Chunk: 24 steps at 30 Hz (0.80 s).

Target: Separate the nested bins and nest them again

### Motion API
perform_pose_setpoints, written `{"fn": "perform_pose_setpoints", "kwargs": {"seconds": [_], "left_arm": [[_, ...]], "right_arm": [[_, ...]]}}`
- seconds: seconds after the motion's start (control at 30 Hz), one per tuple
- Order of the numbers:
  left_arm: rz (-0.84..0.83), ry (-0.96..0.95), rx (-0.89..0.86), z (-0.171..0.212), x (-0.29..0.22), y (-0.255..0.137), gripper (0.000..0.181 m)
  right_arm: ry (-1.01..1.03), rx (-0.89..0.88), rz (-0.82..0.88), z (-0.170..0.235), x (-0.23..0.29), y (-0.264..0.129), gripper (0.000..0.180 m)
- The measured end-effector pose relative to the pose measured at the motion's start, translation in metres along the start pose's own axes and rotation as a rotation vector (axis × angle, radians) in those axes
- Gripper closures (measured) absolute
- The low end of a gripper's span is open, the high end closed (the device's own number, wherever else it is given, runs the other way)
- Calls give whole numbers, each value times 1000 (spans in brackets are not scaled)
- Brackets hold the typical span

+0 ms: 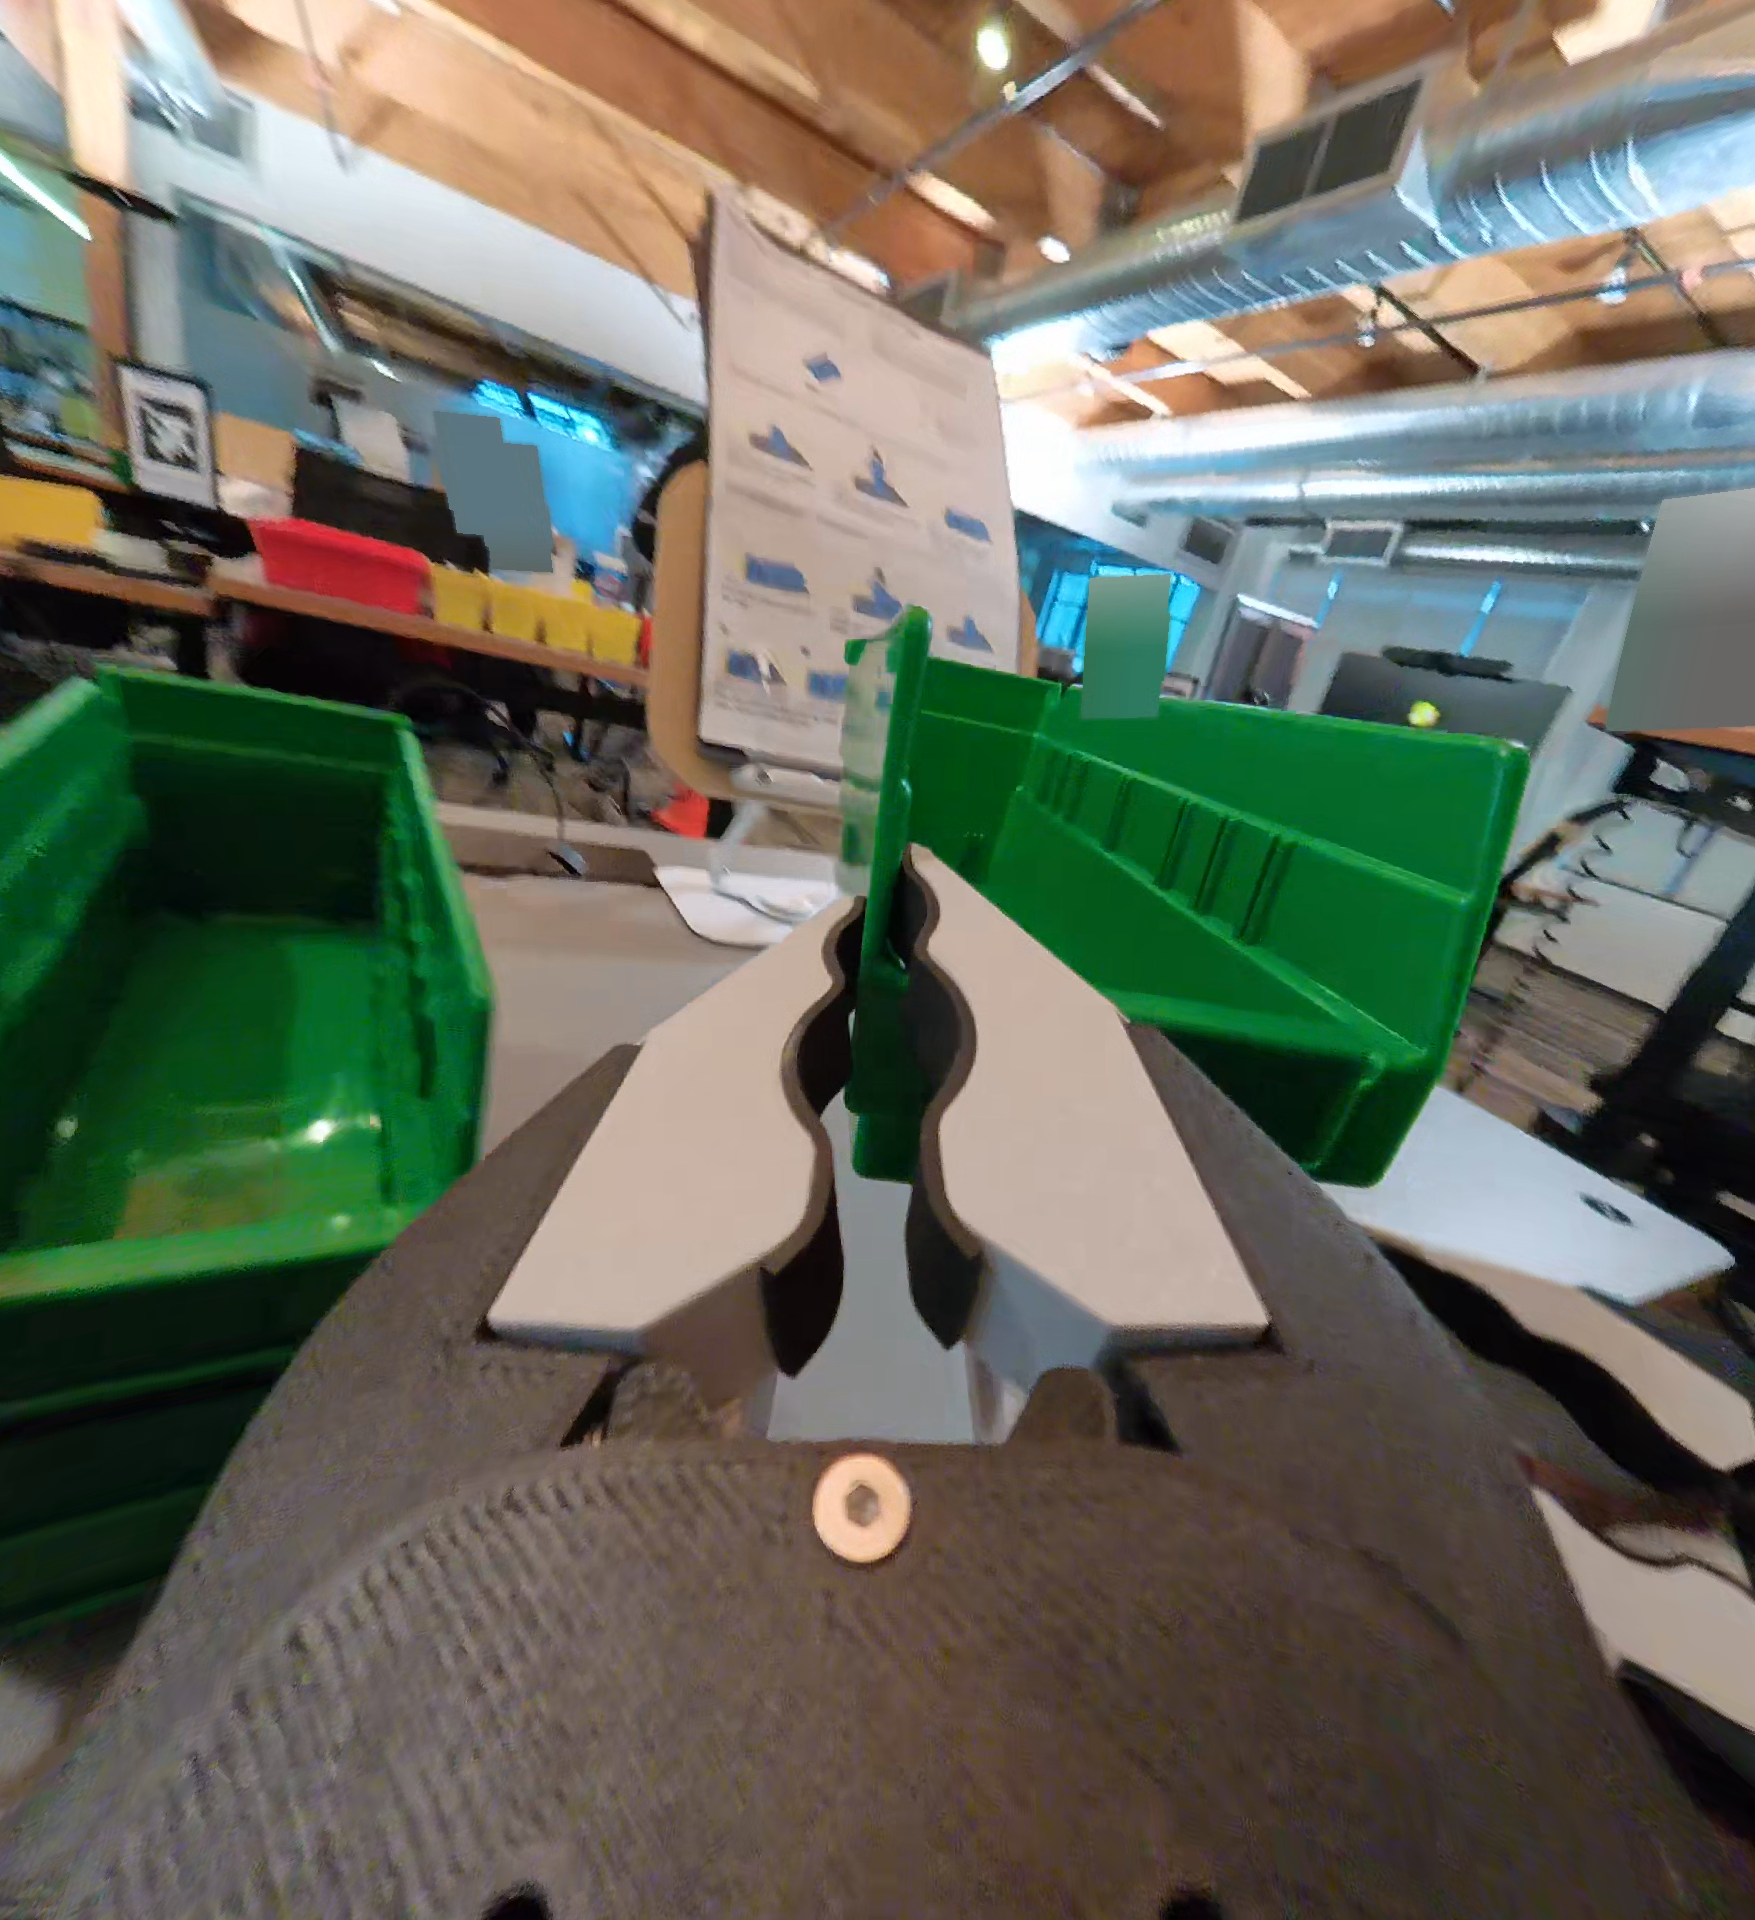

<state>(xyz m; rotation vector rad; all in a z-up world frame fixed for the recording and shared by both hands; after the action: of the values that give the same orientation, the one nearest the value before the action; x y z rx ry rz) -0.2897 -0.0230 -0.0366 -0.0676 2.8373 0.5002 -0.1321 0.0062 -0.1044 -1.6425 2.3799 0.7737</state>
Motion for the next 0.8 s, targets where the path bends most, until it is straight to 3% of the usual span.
{"fn": "perform_pose_setpoints", "kwargs": {"seconds": [0.03,0.33,0.53,0.8], "left_arm": [[-10,-1,-28,-9,6,0,179],[-211,138,-231,-87,82,-18,180],[-341,230,-209,-66,127,-29,180],[-370,311,-130,-33,138,-24,180]], "right_arm": [[11,19,5,3,-2,0,139],[104,174,47,30,-15,1,143],[140,214,45,38,-14,2,146],[139,208,41,38,-15,1,154]]}}
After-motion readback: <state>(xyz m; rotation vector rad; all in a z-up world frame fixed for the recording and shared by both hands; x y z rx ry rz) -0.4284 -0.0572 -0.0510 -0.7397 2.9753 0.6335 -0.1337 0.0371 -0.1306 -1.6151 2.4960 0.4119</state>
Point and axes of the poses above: each gripper's, where its closed fingertips meet, y out along the fingers, z out of its underside, x = y × z across the jaws, the point moved 5 cm from there along -y, back along the fingers, and after that the axes turned 8 degrees about -x, right-handed, at the moved point
